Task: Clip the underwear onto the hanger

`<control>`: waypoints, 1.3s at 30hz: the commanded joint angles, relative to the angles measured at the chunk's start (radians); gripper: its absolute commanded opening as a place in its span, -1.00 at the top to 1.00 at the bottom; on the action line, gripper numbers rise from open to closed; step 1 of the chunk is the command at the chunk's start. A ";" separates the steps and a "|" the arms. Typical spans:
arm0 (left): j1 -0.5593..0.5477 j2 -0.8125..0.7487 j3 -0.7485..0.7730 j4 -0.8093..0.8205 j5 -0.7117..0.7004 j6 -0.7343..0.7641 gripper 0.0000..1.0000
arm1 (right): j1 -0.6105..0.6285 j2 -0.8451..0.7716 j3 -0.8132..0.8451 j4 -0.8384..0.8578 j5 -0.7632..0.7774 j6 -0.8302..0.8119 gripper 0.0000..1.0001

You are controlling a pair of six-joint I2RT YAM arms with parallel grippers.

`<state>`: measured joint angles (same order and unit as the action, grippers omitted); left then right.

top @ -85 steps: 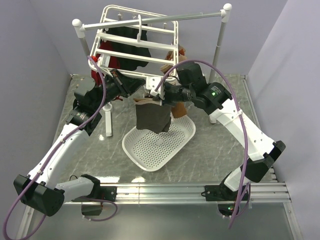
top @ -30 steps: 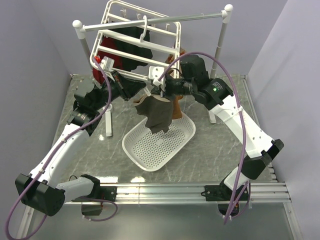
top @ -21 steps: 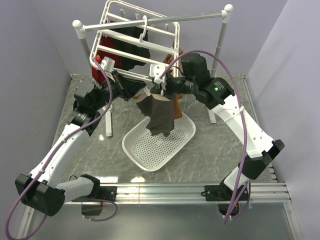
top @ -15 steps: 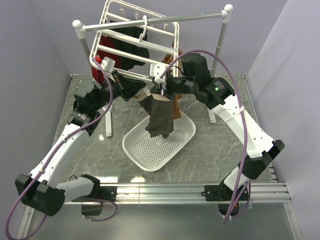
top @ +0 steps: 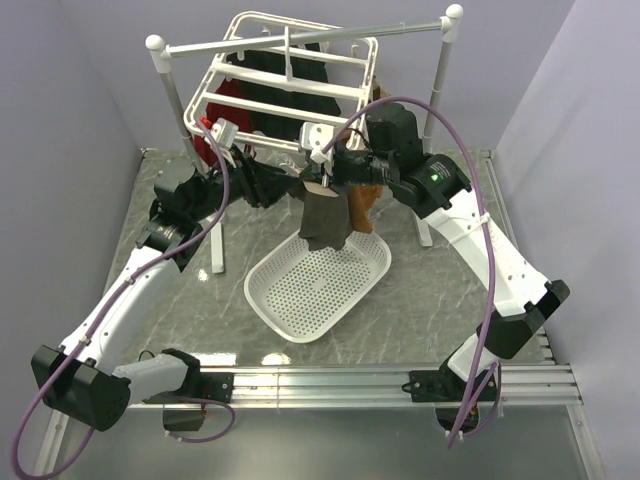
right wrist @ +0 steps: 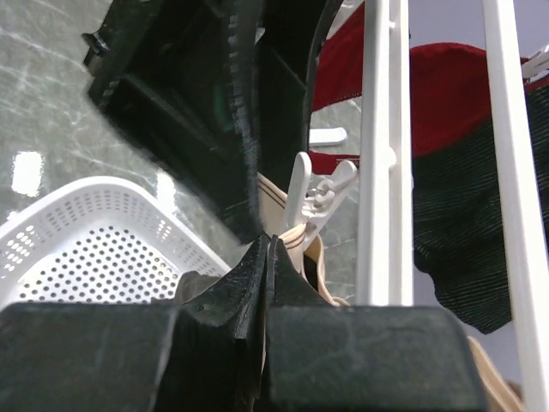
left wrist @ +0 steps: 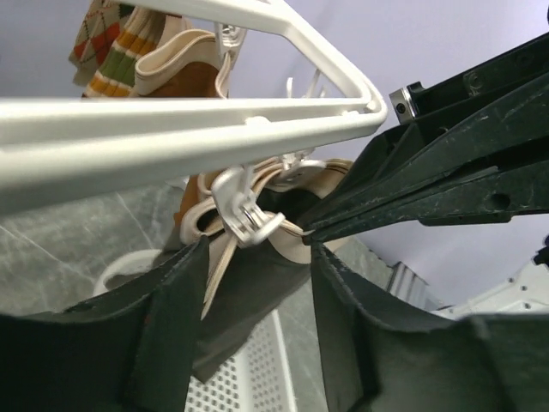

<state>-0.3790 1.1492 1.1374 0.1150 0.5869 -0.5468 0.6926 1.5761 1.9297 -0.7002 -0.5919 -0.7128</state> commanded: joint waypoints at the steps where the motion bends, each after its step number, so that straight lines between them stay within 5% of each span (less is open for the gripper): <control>1: -0.005 -0.005 0.032 -0.014 0.005 -0.027 -0.14 | -0.002 -0.016 0.026 0.061 -0.013 0.013 1.00; 10: -0.004 -0.095 -0.024 -0.021 -0.027 -0.058 -0.83 | -0.001 -0.040 -0.018 0.102 0.024 0.018 1.00; 12: -0.004 -0.127 -0.044 -0.035 -0.038 -0.056 -0.85 | 0.001 -0.045 -0.026 0.108 0.024 0.022 0.93; 16: -0.004 -0.192 -0.102 -0.080 -0.059 -0.077 -0.88 | 0.018 -0.053 -0.028 0.091 0.023 0.015 0.36; 24: -0.004 -0.356 -0.217 -0.178 -0.078 -0.094 -0.99 | 0.051 -0.091 -0.037 0.087 0.050 0.068 -0.04; 29: 0.000 -0.428 -0.220 -0.276 -0.101 -0.048 -0.99 | 0.059 -0.181 -0.080 0.088 0.090 0.154 -0.47; 39: 0.057 -0.365 -0.028 -0.709 -0.147 0.248 -0.99 | -0.048 -0.497 -0.386 0.126 0.242 0.286 -0.68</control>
<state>-0.3359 0.7528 1.0332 -0.4469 0.4664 -0.4313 0.7059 1.1431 1.6093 -0.6155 -0.4042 -0.5003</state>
